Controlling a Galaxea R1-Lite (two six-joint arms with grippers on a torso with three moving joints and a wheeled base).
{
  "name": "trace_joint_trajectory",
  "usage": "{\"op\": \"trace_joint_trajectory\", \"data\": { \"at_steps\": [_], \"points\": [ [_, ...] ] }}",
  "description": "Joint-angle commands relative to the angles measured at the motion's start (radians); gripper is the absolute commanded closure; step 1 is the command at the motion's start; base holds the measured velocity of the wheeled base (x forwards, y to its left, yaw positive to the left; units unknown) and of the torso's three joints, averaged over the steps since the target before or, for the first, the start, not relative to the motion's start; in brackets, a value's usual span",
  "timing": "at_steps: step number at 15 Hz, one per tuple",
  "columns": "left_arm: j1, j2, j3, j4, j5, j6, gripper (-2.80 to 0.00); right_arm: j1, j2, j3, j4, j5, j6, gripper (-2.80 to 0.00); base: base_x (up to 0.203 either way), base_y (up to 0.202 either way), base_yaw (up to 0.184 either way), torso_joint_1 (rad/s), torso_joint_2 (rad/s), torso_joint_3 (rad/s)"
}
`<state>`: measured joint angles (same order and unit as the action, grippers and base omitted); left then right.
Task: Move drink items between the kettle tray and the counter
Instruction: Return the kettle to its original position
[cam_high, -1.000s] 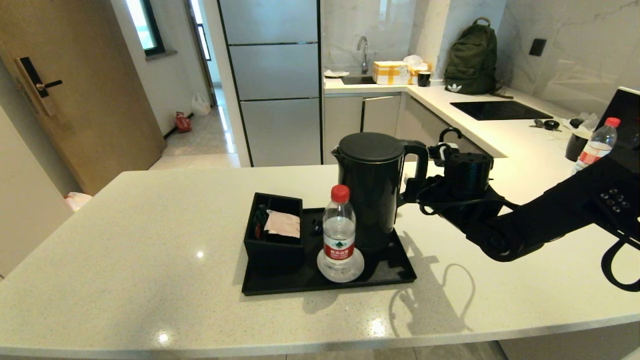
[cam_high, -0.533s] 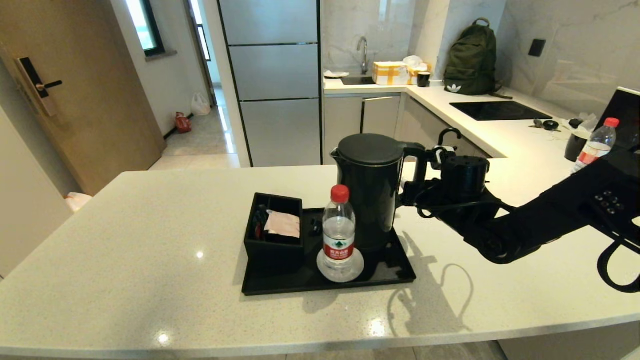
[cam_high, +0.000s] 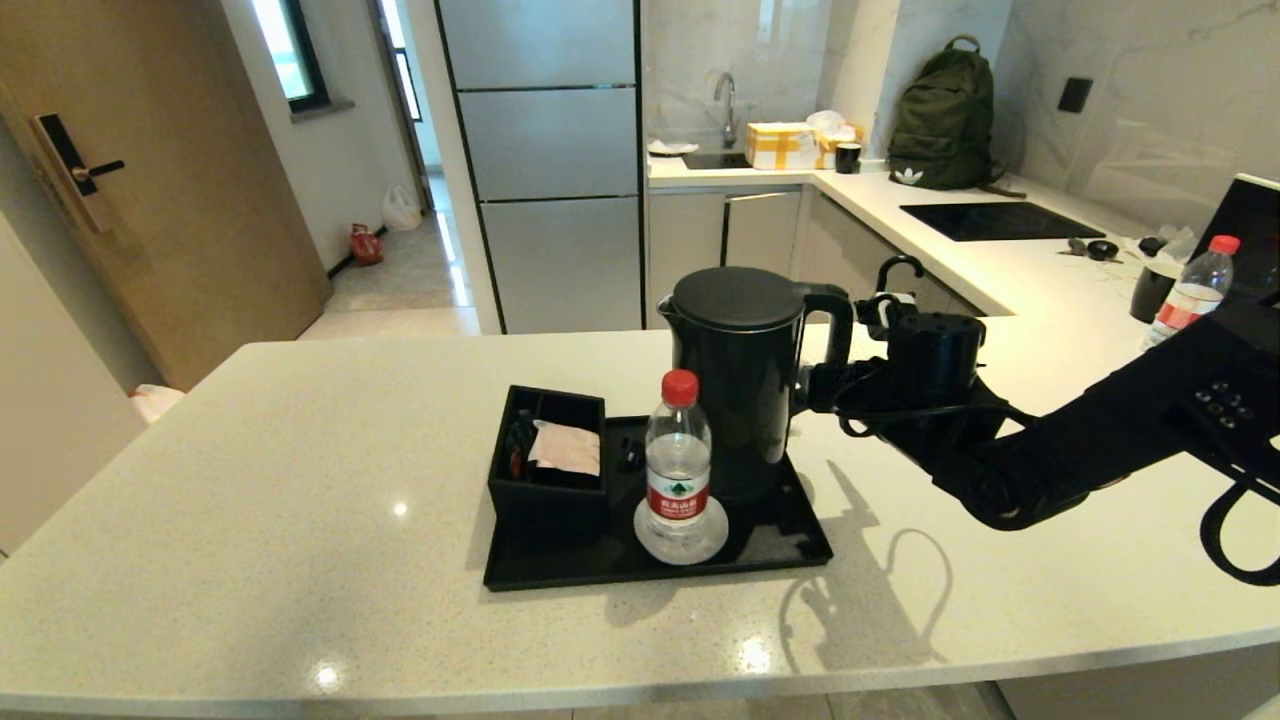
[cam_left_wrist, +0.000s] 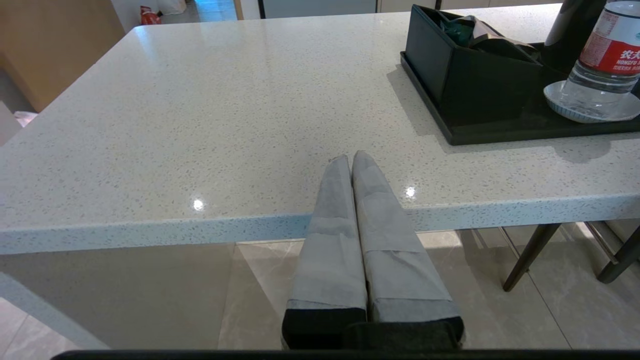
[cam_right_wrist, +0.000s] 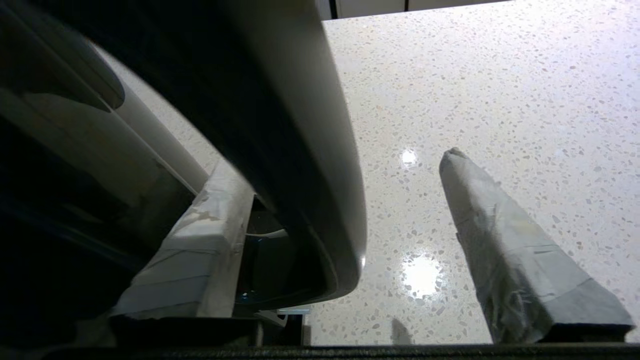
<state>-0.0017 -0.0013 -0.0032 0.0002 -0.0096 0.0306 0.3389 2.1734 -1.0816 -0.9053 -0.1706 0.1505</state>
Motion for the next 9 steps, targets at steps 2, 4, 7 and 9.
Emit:
{"op": "trace_joint_trajectory", "data": {
  "at_steps": [2, 4, 7, 9],
  "points": [
    [0.0, 0.001, 0.0, 0.0, 0.0, 0.0, 0.0, 0.0, -0.004, 0.003, -0.006, 0.0, 0.001, -2.8, 0.0, 0.0, 0.0, 0.0, 0.0, 0.0],
    [0.0, 0.001, 0.0, 0.0, 0.0, 0.0, 0.0, -0.004, -0.011, 0.016, -0.029, 0.007, -0.001, -2.8, 0.0, 0.0, 0.0, 0.0, 0.0, 0.0],
    [0.0, 0.001, 0.0, 0.0, 0.0, 0.0, 0.0, -0.023, -0.046, 0.18, -0.156, 0.033, -0.011, -2.8, 0.0, 0.0, 0.0, 0.0, 0.0, 0.0],
    [0.0, 0.001, 0.0, 0.0, 0.0, 0.002, 0.0, -0.027, -0.062, 0.194, -0.16, 0.033, -0.012, -2.8, 0.0, 0.0, 0.0, 0.0, 0.0, 0.0]
  ]
}}
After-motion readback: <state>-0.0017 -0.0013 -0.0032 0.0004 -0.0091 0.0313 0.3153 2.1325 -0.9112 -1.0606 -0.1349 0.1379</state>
